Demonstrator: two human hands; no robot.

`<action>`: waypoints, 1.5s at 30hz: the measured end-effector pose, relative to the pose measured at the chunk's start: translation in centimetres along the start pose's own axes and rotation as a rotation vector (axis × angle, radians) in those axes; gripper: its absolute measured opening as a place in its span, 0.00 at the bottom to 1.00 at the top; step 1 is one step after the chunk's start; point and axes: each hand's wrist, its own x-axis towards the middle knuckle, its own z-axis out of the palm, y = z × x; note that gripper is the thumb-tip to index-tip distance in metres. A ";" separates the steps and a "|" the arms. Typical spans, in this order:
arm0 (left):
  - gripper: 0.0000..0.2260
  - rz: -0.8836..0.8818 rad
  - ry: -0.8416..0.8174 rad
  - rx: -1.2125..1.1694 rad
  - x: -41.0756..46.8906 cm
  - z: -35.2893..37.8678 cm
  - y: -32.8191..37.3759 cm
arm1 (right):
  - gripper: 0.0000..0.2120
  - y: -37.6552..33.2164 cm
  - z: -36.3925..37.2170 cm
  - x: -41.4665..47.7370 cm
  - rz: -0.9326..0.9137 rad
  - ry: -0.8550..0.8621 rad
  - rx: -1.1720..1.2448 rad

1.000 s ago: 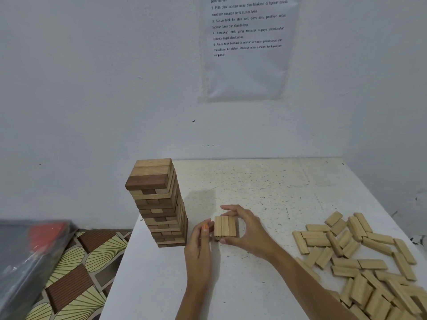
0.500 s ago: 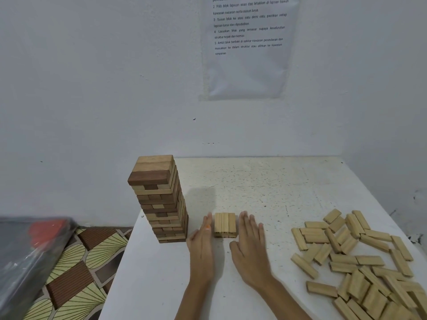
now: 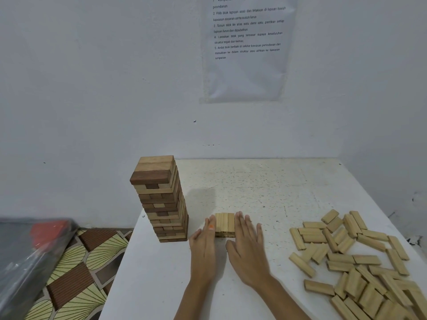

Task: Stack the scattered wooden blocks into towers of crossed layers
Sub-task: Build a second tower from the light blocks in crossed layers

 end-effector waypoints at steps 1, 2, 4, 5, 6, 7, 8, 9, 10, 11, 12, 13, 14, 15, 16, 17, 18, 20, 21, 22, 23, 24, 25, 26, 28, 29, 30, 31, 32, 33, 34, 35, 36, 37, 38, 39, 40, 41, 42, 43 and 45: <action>0.15 -0.024 0.035 -0.070 0.2 0.2 -0.2 | 0.38 0.0 0.1 0.0 -0.002 0.005 0.007; 0.19 -0.094 0.010 -0.192 0.2 0.5 -0.2 | 0.38 0.1 0.2 0.0 -0.005 0.011 0.015; 0.27 0.068 0.023 -0.050 0.1 1.1 -1.3 | 0.38 0.1 0.2 0.0 -0.010 0.018 0.021; 0.28 0.100 0.002 -0.045 0.2 1.1 -1.2 | 0.38 0.2 0.2 0.1 -0.010 0.017 0.020; 0.25 0.140 0.051 -0.001 0.1 0.7 -1.0 | 0.38 0.2 0.2 0.1 -0.008 0.015 0.019; 0.19 0.099 0.107 0.011 0.1 0.2 -0.3 | 0.38 0.2 0.1 0.1 -0.006 0.010 0.014; 0.17 0.066 0.097 -0.064 -0.2 0.7 -0.3 | 0.38 0.2 0.1 0.1 -0.003 0.002 0.004; 0.20 0.058 0.130 0.013 -0.1 0.5 0.0 | 0.39 0.1 0.0 0.1 -0.001 0.000 0.000; 0.21 0.086 0.122 0.032 0.1 0.4 -0.3 | 0.40 0.1 0.0 0.1 0.001 0.003 0.007; 0.23 0.052 0.052 0.047 0.1 0.1 -0.4 | 0.41 0.1 0.0 0.2 0.001 0.005 0.014; 0.27 0.074 0.058 0.057 0.0 0.7 -0.8 | 0.42 0.1 0.0 0.2 0.003 0.000 0.006; 0.29 0.088 0.031 0.072 -0.2 1.2 -1.2 | 0.43 0.1 0.0 0.2 0.005 -0.009 -0.010; 0.28 0.081 -0.004 0.047 -0.3 1.4 -1.5 | 0.43 0.1 0.0 0.2 0.007 -0.014 -0.020; 0.27 0.017 -0.064 -0.030 -0.6 1.4 -1.5 | 0.43 0.1 0.0 0.2 0.006 -0.010 -0.017; 0.26 -0.018 -0.069 -0.080 -0.8 1.2 -1.2 | 0.43 0.1 0.0 0.2 0.005 -0.004 -0.008; 0.27 -0.049 -0.089 -0.134 -0.9 1.1 -1.0 | 0.42 0.1 0.0 0.2 0.003 -0.002 -0.007; 0.27 -0.064 -0.020 -0.125 -0.8 1.5 -1.4 | 0.42 0.2 0.1 0.2 0.001 0.000 -0.009; 0.26 0.030 -0.029 -0.112 0.0 0.8 -0.8 | 0.42 0.3 0.2 0.2 -0.002 0.009 0.025; 0.22 0.052 -0.042 -0.151 0.0 0.1 0.1 | 0.42 0.3 0.2 0.2 -0.003 0.022 0.069; 0.16 0.042 0.039 -0.146 0.0 -0.8 1.0 | 0.42 0.4 0.1 0.1 -0.003 0.035 0.124; 0.10 0.054 0.080 -0.110 0.1 -1.4 1.8 | 0.41 0.5 0.1 0.1 0.000 0.049 0.186; 0.09 0.053 0.082 -0.100 0.0 -1.6 2.3 | 0.40 0.4 -0.1 0.1 0.000 0.064 0.251; 0.09 0.062 0.075 -0.084 0.1 -1.8 2.7 | 0.37 0.3 -0.4 0.0 0.009 0.074 0.322; 0.10 0.046 0.080 -0.141 0.0 -2.3 3.4 | 0.32 0.2 -0.7 -0.1 0.018 0.082 0.395; 0.14 -0.028 0.102 -0.326 -0.2 -2.7 4.2 | 0.24 0.1 -1.2 -0.5 0.040 0.092 0.586; 0.17 -0.037 0.116 -0.364 -0.3 -2.8 4.5 | 0.23 0.0 -1.5 -0.8 0.047 0.105 0.693; 0.19 -0.051 0.129 -0.396 -0.6 -2.7 5.0 | 0.22 0.0 -1.9 -1.3 0.057 0.123 0.776; 0.20 -0.071 0.139 -0.424 -0.9 -2.6 5.3 | 0.21 0.0 -2.2 -1.7 0.065 0.133 0.833; 0.21 -0.082 0.147 -0.440 -1.2 -2.6 5.9 | 0.20 0.1 -2.7 -2.3 0.068 0.149 0.862; 0.20 -0.081 0.141 -0.459 -1.6 -2.4 6.6 | 0.20 0.3 -3.1 -2.9 0.066 0.175 0.875; 0.20 -0.077 0.127 -0.494 -2.1 -2.3 7.3 | 0.19 0.5 -3.7 -3.7 0.062 0.207 0.881; 0.19 -0.062 0.108 -0.515 -2.5 -1.9 8.1 | 0.17 0.8 -4.4 -4.4 0.060 0.246 0.882; 0.18 -0.045 0.084 -0.534 -2.9 -1.6 8.9 | 0.16 1.3 -5.0 -5.2 0.059 0.291 0.875; 0.17 -0.030 0.062 -0.539 -3.2 -1.2 9.6 | 0.14 1.8 -5.7 -5.9 0.063 0.339 0.867; 0.17 -0.016 0.037 -0.544 -3.6 -0.8 10.3 | 0.14 2.4 -6.3 -6.7 0.077 0.385 0.863; 0.16 0.003 0.007 -0.545 -3.9 -0.4 10.9 | 0.14 3.1 -6.9 -7.4 0.101 0.429 0.857; 0.16 0.019 -0.024 -0.545 -4.3 0.1 11.5 | 0.14 3.9 -7.4 -8.2 0.119 0.472 0.842; 0.16 0.035 -0.056 -0.539 -4.6 0.5 12.1 | 0.14 4.6 -8.0 -8.9 0.129 0.517 0.814; 0.16 0.048 -0.094 -0.532 -4.9 0.9 12.6 | 0.14 5.4 -8.4 -9.7 0.139 0.558 0.774; 0.16 0.064 -0.137 -0.521 -5.3 1.4 13.1 | 0.16 6.1 -8.9 -10.3 0.156 0.595 0.735; 0.14 0.116 -0.238 -0.482 -5.8 2.5 14.1 | 0.19 7.8 -9.5 -11.4 0.196 0.650 0.646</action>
